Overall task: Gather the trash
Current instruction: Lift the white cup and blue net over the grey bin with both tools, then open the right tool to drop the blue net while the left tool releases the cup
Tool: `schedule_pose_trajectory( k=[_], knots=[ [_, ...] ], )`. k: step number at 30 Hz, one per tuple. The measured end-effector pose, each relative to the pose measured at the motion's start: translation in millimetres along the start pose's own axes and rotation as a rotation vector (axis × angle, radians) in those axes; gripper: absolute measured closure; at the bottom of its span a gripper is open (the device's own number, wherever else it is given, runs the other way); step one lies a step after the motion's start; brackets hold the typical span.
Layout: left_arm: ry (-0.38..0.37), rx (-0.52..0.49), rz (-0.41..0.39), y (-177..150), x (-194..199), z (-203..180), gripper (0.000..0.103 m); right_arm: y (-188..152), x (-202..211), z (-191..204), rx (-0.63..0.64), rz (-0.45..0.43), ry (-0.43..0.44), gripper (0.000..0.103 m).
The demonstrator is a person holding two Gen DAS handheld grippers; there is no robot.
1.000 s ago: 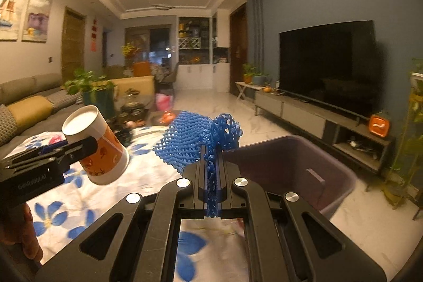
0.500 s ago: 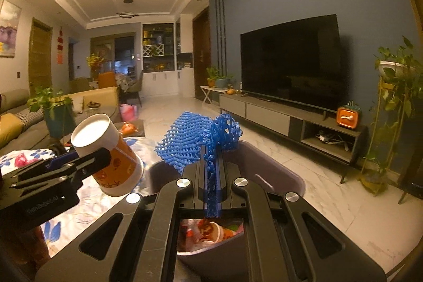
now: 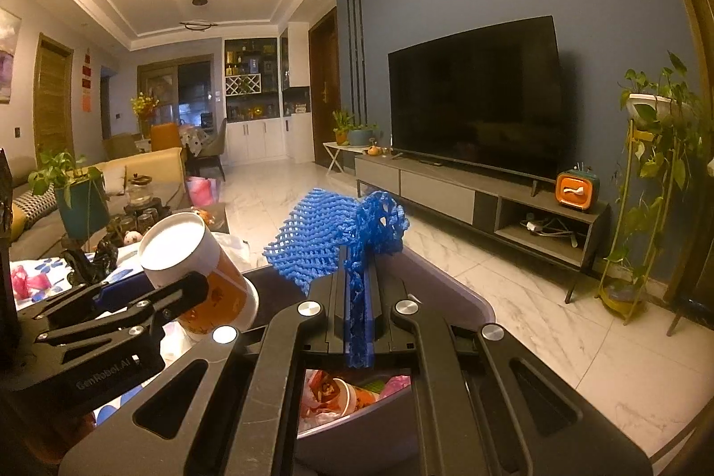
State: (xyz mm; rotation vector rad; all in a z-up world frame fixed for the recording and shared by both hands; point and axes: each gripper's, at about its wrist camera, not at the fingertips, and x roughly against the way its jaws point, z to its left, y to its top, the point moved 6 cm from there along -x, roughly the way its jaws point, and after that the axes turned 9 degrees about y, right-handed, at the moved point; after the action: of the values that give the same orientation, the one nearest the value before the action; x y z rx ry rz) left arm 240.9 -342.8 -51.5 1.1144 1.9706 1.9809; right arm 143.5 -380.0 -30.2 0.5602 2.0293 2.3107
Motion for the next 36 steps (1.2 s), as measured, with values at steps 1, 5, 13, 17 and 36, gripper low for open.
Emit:
schedule_pose_trajectory(
  k=[1, 5, 13, 17, 36],
  knots=[
    [0.001, -0.001, 0.002, -1, -1, -2, 0.049, 0, -1, 0, -0.003, 0.002, 0.0, 0.098],
    [-0.007, 0.0, 0.009, -1, -6, -3, 0.049, 0, -7, -6, -0.01, 0.007, -0.002, 0.098],
    [-0.017, -0.005, 0.021, -2, -15, -9, 0.049, 2, -12, -7, -0.023, 0.013, -0.003, 0.098],
    [-0.021, -0.006, 0.029, -3, -21, -10, 0.049, 0, -16, -8, -0.026, 0.019, -0.005, 0.098],
    [-0.034, -0.008, 0.078, -15, -45, -12, 0.034, -4, -25, -24, -0.096, 0.031, 0.005, 0.067]
  ],
)
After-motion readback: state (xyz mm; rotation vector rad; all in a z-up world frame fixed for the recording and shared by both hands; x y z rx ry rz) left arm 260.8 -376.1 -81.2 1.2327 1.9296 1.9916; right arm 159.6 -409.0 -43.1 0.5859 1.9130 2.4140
